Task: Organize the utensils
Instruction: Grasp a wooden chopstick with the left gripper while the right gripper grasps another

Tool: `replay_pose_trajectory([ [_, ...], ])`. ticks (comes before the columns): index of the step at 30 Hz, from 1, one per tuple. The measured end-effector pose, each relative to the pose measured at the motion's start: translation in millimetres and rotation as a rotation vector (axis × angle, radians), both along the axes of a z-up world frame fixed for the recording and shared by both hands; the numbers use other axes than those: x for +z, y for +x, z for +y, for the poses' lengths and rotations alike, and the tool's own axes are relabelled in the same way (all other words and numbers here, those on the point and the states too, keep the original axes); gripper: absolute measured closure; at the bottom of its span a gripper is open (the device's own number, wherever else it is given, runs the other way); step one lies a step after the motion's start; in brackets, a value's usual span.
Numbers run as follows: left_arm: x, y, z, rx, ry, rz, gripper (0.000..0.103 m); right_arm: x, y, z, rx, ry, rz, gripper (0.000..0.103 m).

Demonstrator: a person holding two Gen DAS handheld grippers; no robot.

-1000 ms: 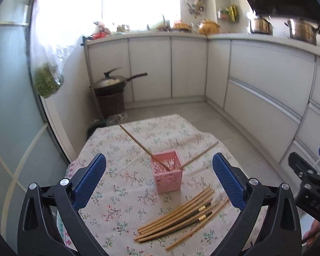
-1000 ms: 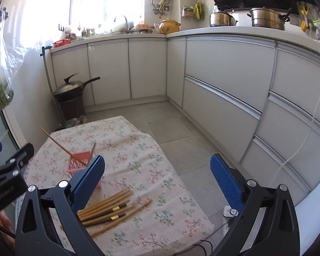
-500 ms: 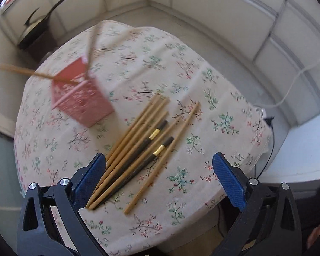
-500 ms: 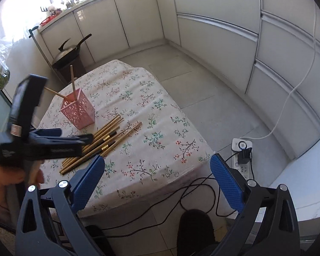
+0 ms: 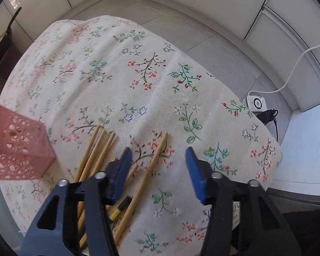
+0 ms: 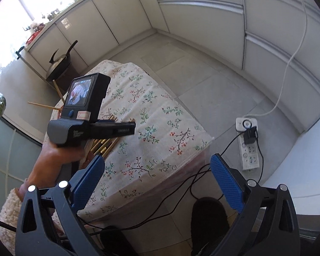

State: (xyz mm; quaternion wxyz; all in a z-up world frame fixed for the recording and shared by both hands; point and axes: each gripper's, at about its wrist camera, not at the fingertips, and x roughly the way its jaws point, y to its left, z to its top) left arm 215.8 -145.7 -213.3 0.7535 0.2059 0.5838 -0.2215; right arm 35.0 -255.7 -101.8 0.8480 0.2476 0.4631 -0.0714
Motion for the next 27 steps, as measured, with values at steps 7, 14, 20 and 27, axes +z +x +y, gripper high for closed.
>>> replay_pose_trajectory([
  [7, -10.9, 5.8, 2.7, -0.012, 0.022, 0.025, 0.084, -8.4, 4.5, -0.4, 0.018, 0.035, 0.032, 0.007],
  [14, -9.6, -11.7, 11.2, -0.029, 0.028, -0.039, 0.099, -16.5, 9.5, 0.3, 0.02, 0.037, 0.072, 0.007],
  [20, 26.1, -41.1, 48.7, -0.019, -0.016, -0.156, 0.099, -26.5, 15.3, -1.2, -0.03, 0.048, 0.105, 0.007],
  [27, 103.4, -86.4, 115.6, 0.092, -0.133, -0.283, 0.099, -42.0, 62.4, 29.6, -0.004, 0.109, 0.212, 0.007],
])
